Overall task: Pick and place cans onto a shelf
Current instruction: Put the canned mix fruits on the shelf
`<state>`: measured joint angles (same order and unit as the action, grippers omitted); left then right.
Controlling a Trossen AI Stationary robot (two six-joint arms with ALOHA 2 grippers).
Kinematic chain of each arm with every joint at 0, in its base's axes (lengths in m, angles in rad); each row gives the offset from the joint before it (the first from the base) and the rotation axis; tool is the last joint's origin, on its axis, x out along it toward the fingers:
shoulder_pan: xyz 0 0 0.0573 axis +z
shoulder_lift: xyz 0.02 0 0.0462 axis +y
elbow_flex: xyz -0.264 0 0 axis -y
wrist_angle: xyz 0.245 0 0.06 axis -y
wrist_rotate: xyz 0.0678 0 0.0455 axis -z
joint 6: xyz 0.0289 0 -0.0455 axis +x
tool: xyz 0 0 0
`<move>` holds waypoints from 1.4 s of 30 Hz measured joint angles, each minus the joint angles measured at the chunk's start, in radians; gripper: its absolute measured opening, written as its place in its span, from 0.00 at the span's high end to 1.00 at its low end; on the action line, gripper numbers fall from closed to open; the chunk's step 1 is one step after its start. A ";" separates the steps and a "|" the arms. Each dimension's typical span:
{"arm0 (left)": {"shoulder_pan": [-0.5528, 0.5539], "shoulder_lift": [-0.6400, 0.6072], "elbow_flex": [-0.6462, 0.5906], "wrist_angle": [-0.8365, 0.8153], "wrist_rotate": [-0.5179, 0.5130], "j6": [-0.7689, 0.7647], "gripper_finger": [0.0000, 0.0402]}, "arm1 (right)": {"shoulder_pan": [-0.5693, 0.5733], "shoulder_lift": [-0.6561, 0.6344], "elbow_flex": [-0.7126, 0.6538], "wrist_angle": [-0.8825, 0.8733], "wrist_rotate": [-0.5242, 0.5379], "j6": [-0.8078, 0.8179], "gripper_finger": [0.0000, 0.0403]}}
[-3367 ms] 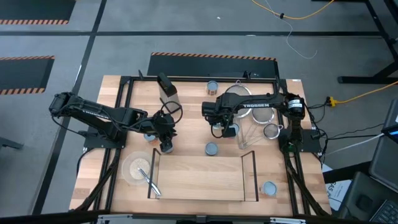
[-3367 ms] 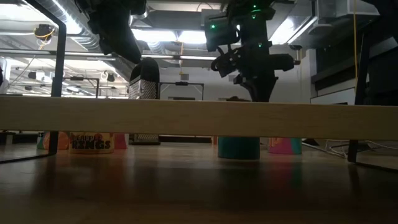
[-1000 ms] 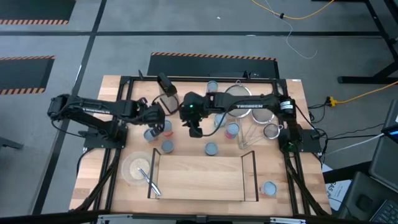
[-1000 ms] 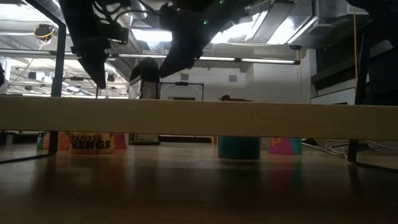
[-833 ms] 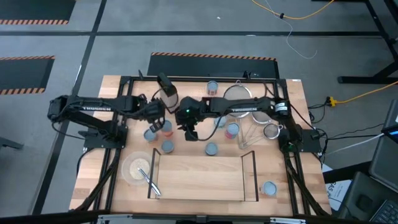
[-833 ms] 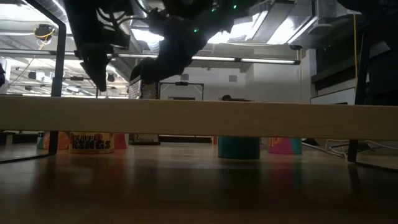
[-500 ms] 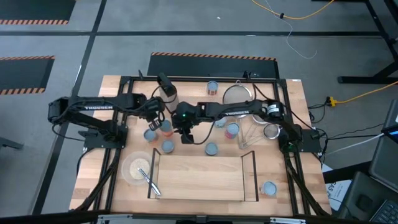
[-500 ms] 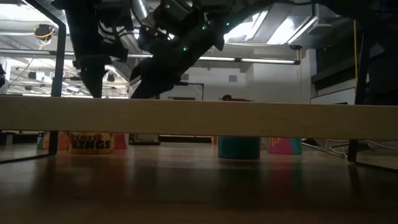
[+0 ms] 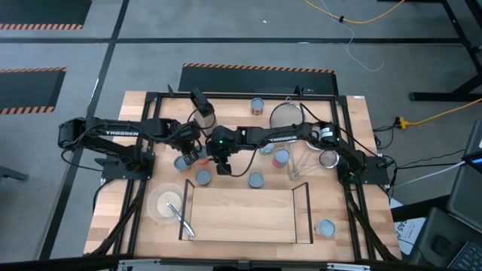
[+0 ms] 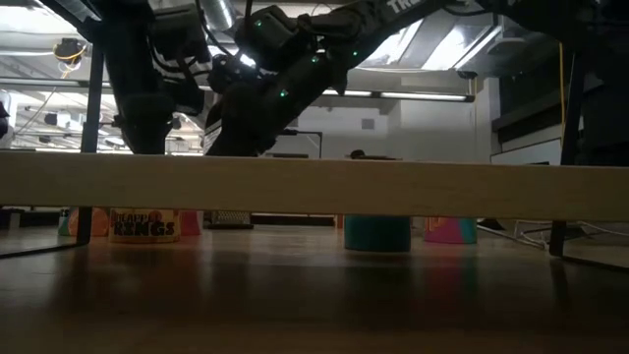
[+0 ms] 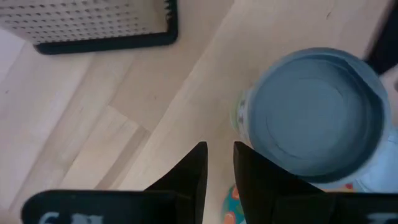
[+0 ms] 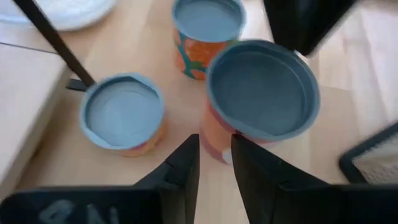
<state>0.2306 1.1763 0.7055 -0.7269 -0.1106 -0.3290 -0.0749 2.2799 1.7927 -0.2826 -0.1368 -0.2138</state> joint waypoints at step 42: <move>-0.123 0.000 0.000 -0.071 0.063 -0.006 0.83 | -0.037 -0.013 0.203 -0.300 0.041 -0.004 0.75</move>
<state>0.1074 1.1759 0.7059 -0.7982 -0.0477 -0.3355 -0.1121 2.2665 1.9955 -0.5821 -0.0953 -0.2180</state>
